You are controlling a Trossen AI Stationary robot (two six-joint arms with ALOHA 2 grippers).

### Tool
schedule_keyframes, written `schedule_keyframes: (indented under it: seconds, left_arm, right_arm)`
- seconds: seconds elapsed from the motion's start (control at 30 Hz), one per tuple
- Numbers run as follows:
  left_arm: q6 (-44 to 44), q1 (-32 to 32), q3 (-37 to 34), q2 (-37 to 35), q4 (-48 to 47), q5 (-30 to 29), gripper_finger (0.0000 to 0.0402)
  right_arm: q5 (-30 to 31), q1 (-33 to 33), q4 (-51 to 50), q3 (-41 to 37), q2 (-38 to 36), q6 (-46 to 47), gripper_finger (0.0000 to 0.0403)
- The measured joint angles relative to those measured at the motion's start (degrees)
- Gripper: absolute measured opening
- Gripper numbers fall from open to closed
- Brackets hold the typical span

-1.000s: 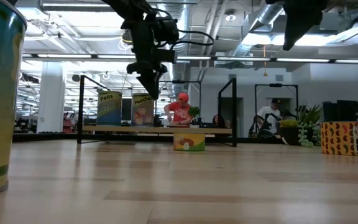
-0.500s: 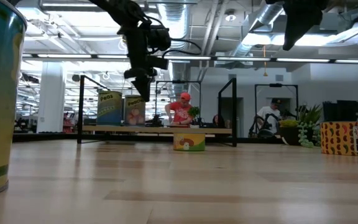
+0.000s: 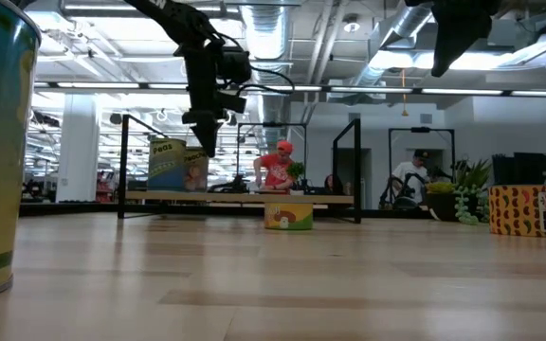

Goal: Pick and place cans onto a shelf
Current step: Put the canned peaches on the shelf, then put the canned carrots on the shelf

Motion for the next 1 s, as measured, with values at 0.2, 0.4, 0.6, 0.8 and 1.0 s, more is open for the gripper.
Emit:
schedule_keyframes:
  seconds: [0.2,0.4,0.6,0.8,1.0]
  left_arm:
    - [-1.0,1.3,0.0,0.0,-0.5,-1.4,0.0009]
    - [-2.3,1.9,0.0,0.0,-2.1,-2.0,0.0009]
    - [-3.9,1.6,1.0,0.1,-1.8,-2.3,0.0009]
    - [-10.2,-0.8,8.2,0.1,-3.4,1.4,0.0009]
    - [-20.9,-5.5,16.8,0.0,-19.2,20.2,0.0009]
  right_arm:
    - [0.0,0.0,0.0,0.0,0.0,0.0,0.0025]
    - [0.0,0.0,0.0,0.0,0.0,0.0,0.0028]
    - [0.0,0.0,0.0,0.0,0.0,0.0,0.0026]
    - [0.1,0.0,0.0,0.0,0.0,0.0,0.0027]
    - [0.1,0.0,-2.0,0.0,0.0,0.0,0.0027]
